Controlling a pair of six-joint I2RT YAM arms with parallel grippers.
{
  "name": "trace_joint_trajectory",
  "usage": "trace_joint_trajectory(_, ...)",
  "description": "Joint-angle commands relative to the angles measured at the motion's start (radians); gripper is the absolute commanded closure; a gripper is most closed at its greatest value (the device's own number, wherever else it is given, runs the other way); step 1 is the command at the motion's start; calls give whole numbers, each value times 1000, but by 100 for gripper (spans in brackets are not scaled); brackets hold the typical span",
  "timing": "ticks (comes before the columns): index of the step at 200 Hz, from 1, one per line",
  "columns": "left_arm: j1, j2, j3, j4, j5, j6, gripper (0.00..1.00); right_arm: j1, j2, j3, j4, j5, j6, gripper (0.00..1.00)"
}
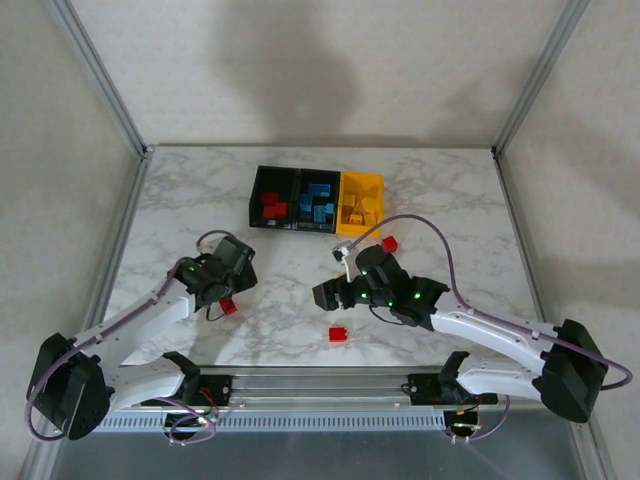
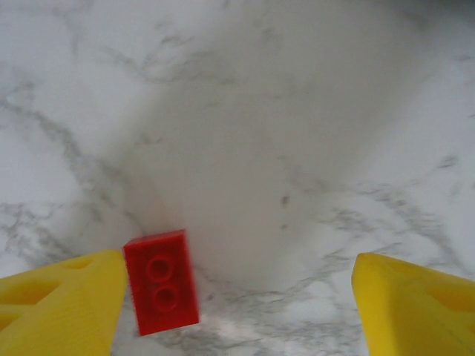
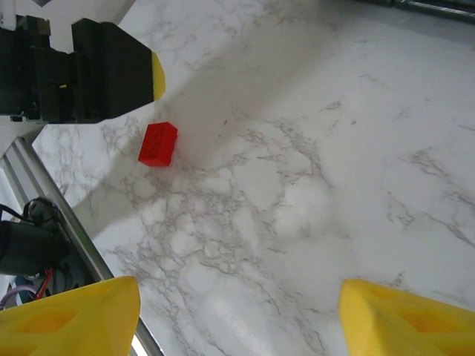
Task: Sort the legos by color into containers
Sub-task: Pick up the lego from the bottom-left of the table.
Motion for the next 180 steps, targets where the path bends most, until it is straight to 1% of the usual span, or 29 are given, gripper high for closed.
trace_joint_trajectory(1, 12, 16, -29, -14, -63, -73, 20, 22, 27, 44, 46, 27, -9, 29)
trace_joint_trajectory(21, 12, 56, -82, 15, -48, -111, 19, 32, 27, 44, 42, 41, -2, 29)
trace_joint_trajectory(38, 15, 65, -140, 82, -2, -128, 19, 33, 15, 34, 33, 62, 0, 29)
trace_joint_trajectory(52, 15, 72, -177, 129, 21, -143, 20, 33, 9, 32, 23, 70, -1, 29)
trace_joint_trajectory(72, 17, 96, -194, 151, 33, -148, 22, 33, 12, 36, 11, 78, -2, 29)
trace_joint_trajectory(82, 17, 103, -195, 162, 37, -142, 26, 33, 12, 37, 11, 85, -4, 29)
trace_joint_trajectory(98, 17, 116, -191, 171, 39, -134, 37, 32, 15, 39, 14, 98, -4, 29)
trace_joint_trajectory(109, 17, 122, -183, 175, 43, -128, 47, 33, 20, 44, 12, 104, -3, 29)
trace_joint_trajectory(118, 17, 125, -177, 176, 45, -124, 52, 33, 21, 46, 11, 110, -3, 29)
trace_joint_trajectory(128, 17, 128, -171, 178, 51, -113, 62, 33, 23, 48, 11, 112, -4, 29)
trace_joint_trajectory(148, 17, 138, -160, 181, 59, -94, 72, 33, 23, 46, 14, 112, -4, 29)
trace_joint_trajectory(153, 17, 141, -157, 180, 59, -92, 74, 32, 24, 46, 14, 111, -4, 29)
trace_joint_trajectory(180, 15, 143, -123, 177, 69, -86, 72, 33, 30, 50, 11, 104, -6, 30)
